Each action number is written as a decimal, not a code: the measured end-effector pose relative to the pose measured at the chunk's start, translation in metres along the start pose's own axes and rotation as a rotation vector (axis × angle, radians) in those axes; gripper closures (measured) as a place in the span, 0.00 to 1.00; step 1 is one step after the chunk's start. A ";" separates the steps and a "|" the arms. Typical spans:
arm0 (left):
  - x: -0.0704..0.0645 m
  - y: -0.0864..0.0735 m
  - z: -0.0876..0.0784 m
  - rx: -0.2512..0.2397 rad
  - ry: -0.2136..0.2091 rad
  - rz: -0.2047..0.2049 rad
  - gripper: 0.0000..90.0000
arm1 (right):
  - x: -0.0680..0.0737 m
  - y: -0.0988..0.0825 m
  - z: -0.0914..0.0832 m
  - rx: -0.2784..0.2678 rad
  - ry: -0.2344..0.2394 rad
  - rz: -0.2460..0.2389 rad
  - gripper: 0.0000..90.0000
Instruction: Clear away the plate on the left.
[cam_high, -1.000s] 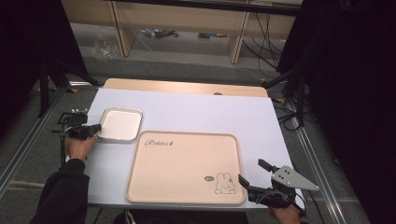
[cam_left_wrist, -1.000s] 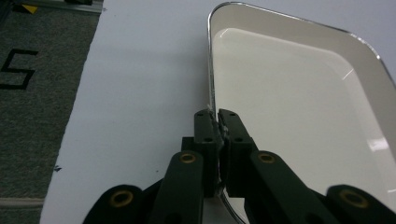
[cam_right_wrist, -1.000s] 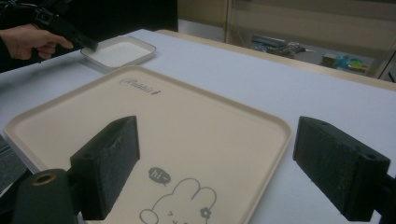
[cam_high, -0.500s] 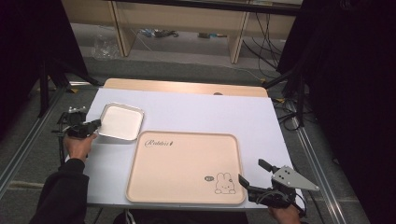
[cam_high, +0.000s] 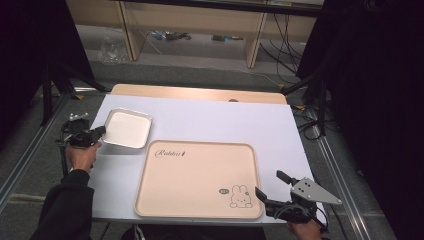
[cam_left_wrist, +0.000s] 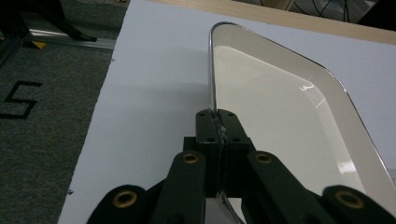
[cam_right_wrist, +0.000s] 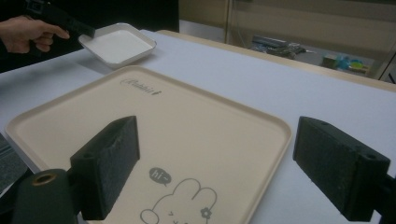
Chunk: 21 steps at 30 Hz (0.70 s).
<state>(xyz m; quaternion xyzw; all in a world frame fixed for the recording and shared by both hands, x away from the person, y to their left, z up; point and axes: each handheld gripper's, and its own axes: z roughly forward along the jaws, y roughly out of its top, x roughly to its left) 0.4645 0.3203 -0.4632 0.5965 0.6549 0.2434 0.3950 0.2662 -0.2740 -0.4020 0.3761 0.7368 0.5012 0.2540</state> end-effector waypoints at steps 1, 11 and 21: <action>0.000 0.000 0.000 -0.003 0.001 -0.003 0.98 | 0.000 0.000 0.000 0.000 0.000 0.000 0.17; 0.000 0.002 -0.004 -0.022 -0.015 -0.031 0.98 | 0.000 0.000 0.000 -0.001 0.000 0.000 0.17; -0.004 0.003 -0.009 -0.028 -0.045 -0.038 0.98 | 0.000 0.000 0.000 0.000 0.002 0.000 0.17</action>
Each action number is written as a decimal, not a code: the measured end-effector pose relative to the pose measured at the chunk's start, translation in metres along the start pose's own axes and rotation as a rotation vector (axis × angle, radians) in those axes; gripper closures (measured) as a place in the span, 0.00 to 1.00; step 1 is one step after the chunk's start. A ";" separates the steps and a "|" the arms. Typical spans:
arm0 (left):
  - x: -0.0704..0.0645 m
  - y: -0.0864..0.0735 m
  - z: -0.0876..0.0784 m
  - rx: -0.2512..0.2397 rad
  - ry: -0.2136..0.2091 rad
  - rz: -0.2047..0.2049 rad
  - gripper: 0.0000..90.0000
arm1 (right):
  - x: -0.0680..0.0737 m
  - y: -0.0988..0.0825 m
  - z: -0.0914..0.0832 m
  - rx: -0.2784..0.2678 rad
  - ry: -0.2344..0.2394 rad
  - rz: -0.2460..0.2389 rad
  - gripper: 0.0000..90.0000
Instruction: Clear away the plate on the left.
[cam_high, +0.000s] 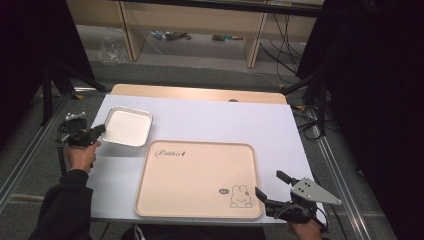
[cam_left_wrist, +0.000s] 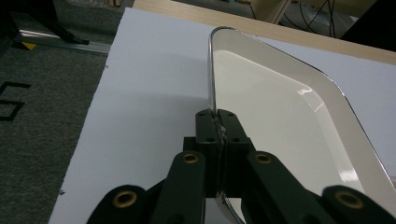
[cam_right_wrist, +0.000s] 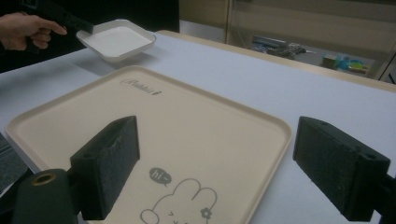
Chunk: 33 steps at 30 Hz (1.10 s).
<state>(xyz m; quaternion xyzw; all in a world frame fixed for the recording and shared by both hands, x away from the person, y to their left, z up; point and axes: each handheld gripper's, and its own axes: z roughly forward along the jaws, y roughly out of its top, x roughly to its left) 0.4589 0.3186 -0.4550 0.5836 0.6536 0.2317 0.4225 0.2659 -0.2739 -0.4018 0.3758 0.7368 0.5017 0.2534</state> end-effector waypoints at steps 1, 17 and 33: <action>-0.001 0.000 -0.001 -0.002 0.000 -0.010 0.98 | 0.000 0.000 0.000 0.000 0.000 0.000 0.17; -0.027 -0.002 -0.005 0.026 -0.115 -0.002 0.98 | 0.000 0.000 0.000 0.000 -0.002 0.001 0.17; -0.061 -0.015 -0.015 0.075 -0.211 0.050 0.98 | -0.001 0.000 0.000 -0.010 -0.004 -0.009 0.17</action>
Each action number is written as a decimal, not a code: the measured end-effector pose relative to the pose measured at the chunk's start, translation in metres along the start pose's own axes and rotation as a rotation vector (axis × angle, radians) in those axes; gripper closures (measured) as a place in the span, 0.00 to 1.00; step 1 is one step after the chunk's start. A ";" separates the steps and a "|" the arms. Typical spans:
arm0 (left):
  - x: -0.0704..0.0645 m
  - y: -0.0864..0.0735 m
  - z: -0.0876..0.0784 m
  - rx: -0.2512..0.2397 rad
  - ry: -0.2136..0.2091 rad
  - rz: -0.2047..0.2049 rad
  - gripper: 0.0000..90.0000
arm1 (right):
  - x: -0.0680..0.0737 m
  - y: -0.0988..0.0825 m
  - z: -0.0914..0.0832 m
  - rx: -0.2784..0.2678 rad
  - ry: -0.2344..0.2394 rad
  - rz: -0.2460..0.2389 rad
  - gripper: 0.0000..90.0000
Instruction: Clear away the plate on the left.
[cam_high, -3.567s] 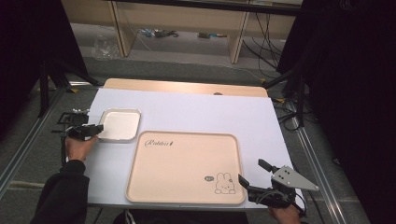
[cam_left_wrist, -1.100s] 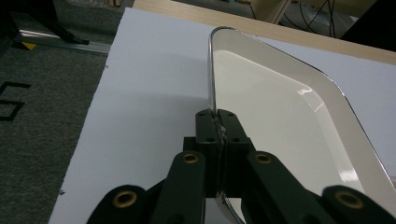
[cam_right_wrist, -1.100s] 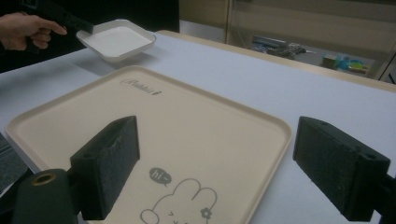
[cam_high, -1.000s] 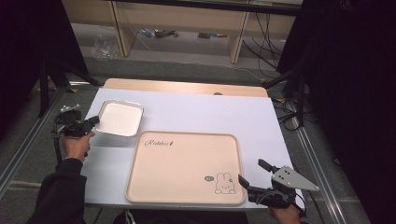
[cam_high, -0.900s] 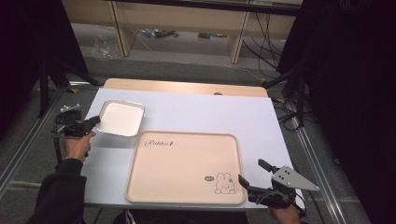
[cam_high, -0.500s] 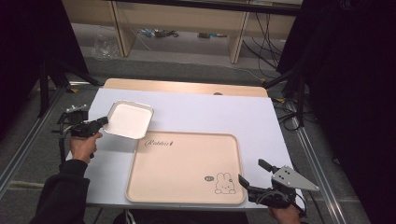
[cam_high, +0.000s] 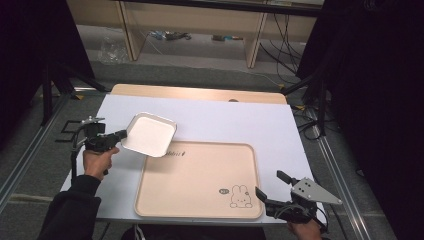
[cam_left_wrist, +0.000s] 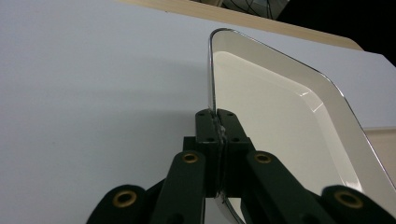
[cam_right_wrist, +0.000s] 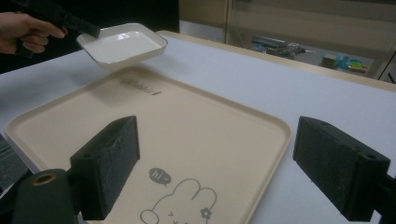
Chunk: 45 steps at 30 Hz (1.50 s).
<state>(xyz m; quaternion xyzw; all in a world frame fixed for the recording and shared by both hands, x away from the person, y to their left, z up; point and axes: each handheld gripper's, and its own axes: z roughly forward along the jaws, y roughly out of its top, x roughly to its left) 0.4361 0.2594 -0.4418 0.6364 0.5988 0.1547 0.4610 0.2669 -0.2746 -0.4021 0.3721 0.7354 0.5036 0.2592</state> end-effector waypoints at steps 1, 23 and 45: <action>-0.003 -0.001 0.000 0.003 -0.009 0.002 0.98 | 0.000 0.000 0.000 -0.001 -0.001 -0.001 0.17; -0.053 -0.031 -0.001 0.086 -0.178 0.061 0.98 | 0.000 0.000 0.000 -0.007 0.000 0.001 0.17; -0.109 -0.069 0.017 0.220 -0.273 0.146 0.98 | 0.000 0.000 -0.001 0.001 -0.003 -0.002 0.17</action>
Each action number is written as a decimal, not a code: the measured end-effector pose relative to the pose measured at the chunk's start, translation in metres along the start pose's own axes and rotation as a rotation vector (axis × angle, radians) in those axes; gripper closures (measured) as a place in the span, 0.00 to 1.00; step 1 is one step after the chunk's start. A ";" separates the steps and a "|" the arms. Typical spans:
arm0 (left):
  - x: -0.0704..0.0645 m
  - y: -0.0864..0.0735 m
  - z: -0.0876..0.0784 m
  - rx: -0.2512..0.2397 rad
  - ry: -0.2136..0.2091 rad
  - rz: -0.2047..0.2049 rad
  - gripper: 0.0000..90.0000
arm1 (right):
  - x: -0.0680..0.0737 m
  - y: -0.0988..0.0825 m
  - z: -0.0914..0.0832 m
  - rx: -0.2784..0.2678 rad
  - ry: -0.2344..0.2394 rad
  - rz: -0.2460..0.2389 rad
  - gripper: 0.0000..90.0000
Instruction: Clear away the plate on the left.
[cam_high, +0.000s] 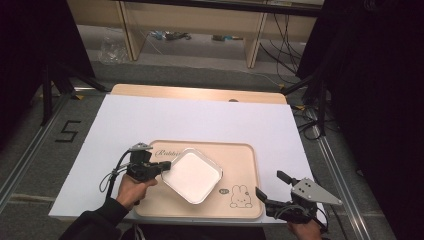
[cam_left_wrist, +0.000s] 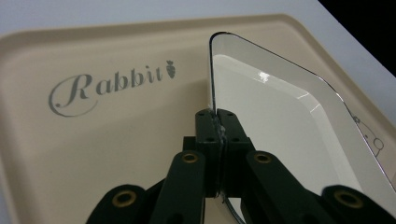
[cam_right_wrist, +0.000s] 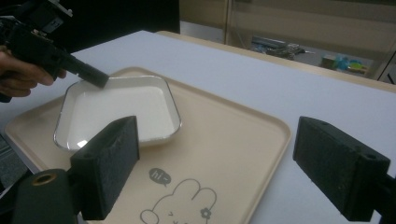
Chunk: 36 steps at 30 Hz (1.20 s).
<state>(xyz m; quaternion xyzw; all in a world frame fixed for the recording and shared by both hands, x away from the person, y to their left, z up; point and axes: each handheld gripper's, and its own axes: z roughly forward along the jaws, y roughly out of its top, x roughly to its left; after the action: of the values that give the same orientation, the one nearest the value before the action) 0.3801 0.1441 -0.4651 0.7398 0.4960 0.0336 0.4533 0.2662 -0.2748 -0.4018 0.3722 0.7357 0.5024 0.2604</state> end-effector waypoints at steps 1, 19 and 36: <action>-0.001 -0.002 0.001 0.007 -0.001 -0.001 0.98 | 0.000 0.000 -0.001 0.006 -0.010 -0.009 0.17; -0.010 -0.020 -0.002 0.043 0.003 0.011 0.98 | 0.000 0.000 0.000 -0.001 0.001 0.001 0.17; -0.017 -0.034 -0.006 0.120 -0.024 0.015 0.97 | 0.000 0.000 -0.001 0.010 -0.011 -0.008 0.17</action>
<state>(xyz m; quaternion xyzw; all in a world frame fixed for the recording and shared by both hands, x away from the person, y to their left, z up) 0.3450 0.1381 -0.4786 0.7696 0.4862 -0.0015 0.4139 0.2658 -0.2750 -0.4014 0.3732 0.7382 0.4956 0.2648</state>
